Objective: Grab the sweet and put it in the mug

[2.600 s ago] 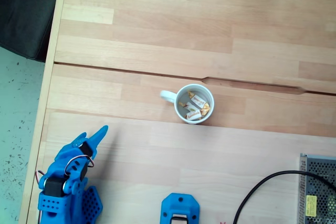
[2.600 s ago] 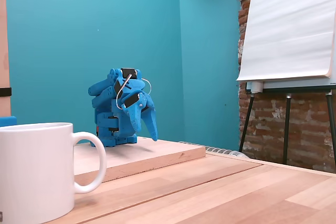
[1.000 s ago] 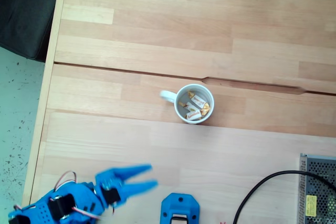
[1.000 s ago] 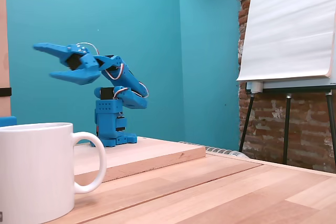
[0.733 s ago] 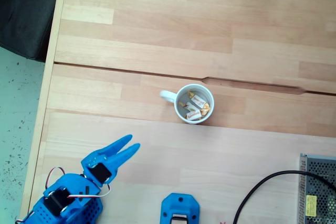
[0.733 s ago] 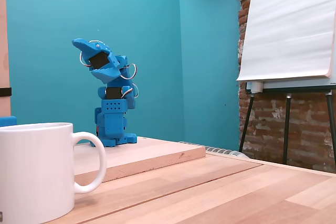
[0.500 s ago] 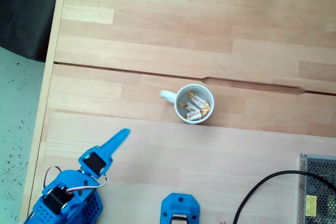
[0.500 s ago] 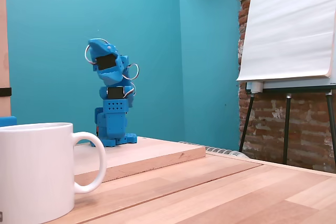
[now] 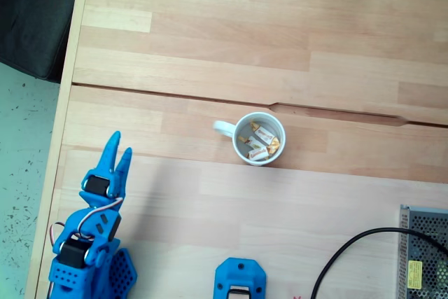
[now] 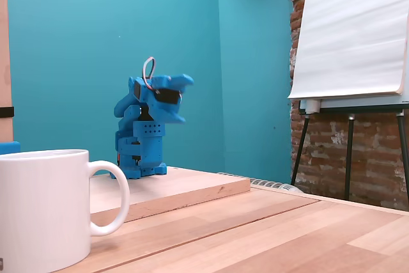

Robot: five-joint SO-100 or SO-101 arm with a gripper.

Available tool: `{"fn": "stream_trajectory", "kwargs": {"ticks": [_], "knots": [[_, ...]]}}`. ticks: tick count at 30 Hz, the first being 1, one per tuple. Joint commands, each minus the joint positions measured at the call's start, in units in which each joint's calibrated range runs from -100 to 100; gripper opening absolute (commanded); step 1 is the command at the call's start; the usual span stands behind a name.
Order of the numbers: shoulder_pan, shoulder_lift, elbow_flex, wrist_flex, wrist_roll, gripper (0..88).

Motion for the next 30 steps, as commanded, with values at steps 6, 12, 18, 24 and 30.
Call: {"fn": "stream_trajectory", "kwargs": {"ticks": [6,12,18,24,30], "knots": [[-4.59,0.38,5.65,-0.27,0.05,28.4],[-4.37,1.42,5.65,0.46,0.00,28.4],[-4.66,0.47,5.65,8.36,0.39,28.4],[-5.02,0.47,5.65,8.84,0.63,28.4],[-5.02,0.47,5.65,8.84,0.63,28.4]]}}
